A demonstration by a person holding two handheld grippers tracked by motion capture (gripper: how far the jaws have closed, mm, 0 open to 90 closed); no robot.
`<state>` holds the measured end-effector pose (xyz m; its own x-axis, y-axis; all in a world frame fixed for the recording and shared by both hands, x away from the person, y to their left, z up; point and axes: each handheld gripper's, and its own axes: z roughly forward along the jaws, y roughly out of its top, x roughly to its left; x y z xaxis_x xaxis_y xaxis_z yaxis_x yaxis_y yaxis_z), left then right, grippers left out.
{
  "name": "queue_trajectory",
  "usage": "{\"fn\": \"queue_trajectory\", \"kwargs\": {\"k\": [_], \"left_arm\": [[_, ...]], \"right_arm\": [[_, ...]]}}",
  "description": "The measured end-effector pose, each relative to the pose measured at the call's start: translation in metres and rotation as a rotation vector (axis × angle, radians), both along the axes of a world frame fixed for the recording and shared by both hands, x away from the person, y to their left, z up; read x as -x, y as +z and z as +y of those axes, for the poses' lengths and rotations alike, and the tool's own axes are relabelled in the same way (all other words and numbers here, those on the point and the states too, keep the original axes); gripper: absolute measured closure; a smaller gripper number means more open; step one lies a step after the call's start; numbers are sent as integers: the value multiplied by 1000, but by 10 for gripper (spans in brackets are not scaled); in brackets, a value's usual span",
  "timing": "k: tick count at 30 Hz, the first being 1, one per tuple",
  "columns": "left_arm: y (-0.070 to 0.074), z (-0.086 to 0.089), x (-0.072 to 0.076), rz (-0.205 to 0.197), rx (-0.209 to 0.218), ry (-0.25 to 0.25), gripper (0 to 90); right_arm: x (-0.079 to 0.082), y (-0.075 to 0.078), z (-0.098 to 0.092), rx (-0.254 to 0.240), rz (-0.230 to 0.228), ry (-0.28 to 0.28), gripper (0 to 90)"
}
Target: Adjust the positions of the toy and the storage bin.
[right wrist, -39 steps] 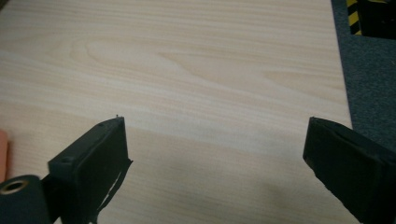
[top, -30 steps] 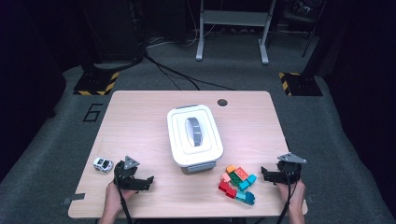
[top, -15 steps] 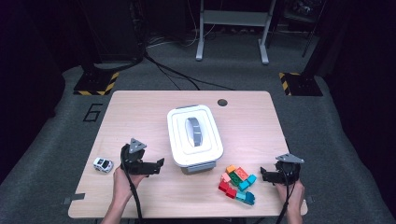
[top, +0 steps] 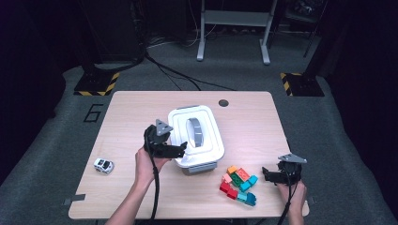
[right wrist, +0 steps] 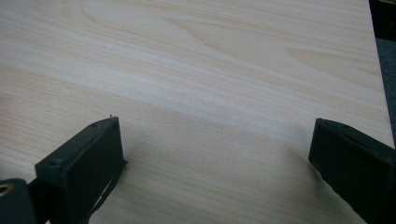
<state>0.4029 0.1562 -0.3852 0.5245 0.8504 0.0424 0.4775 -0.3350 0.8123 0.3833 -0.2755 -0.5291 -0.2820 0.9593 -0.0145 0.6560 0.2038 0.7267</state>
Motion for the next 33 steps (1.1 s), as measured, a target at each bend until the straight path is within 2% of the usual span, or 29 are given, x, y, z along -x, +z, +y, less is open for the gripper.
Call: {"fn": "queue_trajectory", "kwargs": {"k": [8,13,15,18,20,23,26,31,33], "left_arm": [[6,-45,-16,-25,-50,-31,93],[6,-67,-22,-60,-93,-28,179],[4,-71,-23,-68,-121,-30,241],[2,-72,-24,-72,-138,-11,368],[2,-70,-24,-69,-128,-12,382],[1,-69,-22,-89,-140,-12,416],[1,-65,-21,-94,-131,-12,451],[2,-57,-22,-84,-120,-14,524],[2,-53,-23,-80,-102,-14,555]], "right_arm": [[0,0,-1,-2,3,3,29],[0,0,-1,-2,1,4,31],[0,0,-1,-2,0,5,33],[0,0,-1,-2,0,6,34],[0,0,-1,-4,0,7,36],[0,0,-1,-3,0,7,36],[0,0,-1,-3,0,6,36],[0,0,-1,-2,0,5,36],[0,0,-1,-1,0,7,36]]}}
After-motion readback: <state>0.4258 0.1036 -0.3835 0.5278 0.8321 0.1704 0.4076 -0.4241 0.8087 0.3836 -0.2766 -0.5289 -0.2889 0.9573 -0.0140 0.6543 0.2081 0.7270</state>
